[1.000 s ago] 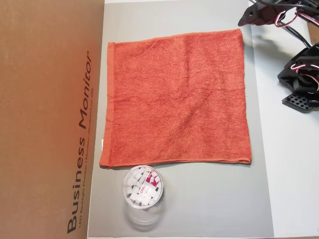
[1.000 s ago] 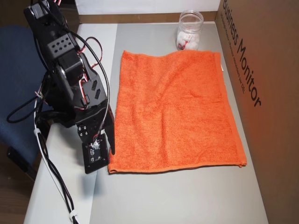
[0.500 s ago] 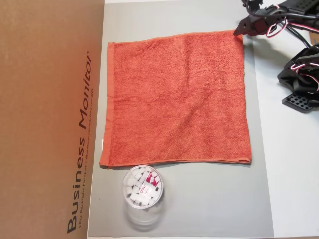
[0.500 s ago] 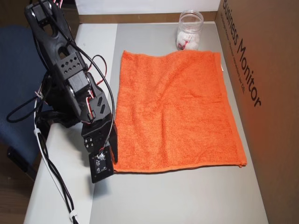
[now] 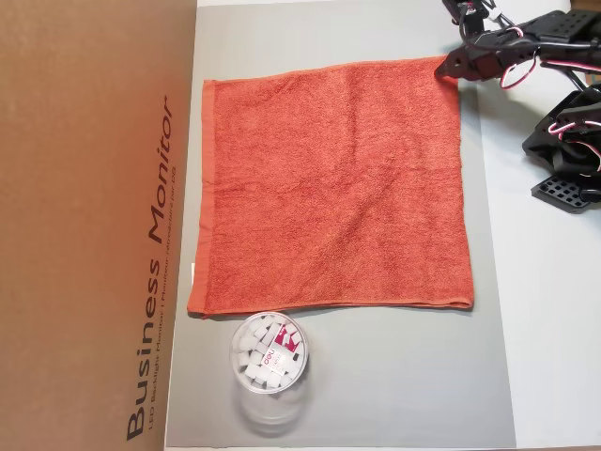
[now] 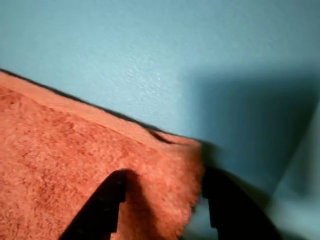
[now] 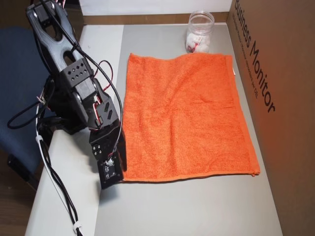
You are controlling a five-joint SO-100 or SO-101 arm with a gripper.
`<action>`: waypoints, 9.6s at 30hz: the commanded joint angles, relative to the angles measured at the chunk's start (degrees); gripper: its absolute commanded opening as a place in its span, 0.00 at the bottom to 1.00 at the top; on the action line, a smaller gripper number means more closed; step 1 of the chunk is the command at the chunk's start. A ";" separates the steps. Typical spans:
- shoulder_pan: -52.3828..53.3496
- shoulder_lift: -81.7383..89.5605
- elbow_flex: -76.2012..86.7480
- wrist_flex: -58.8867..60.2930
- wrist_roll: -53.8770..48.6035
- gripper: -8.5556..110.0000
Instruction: Fold the blanket.
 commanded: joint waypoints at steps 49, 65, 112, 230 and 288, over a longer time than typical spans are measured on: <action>0.18 28.21 0.88 6.24 -8.35 0.07; -9.49 41.57 -7.47 9.84 -10.11 0.07; -38.94 -4.48 -53.88 8.96 -16.52 0.07; -63.11 -76.29 -121.46 46.85 4.04 0.15; -61.79 -83.58 -120.94 36.30 -13.18 0.15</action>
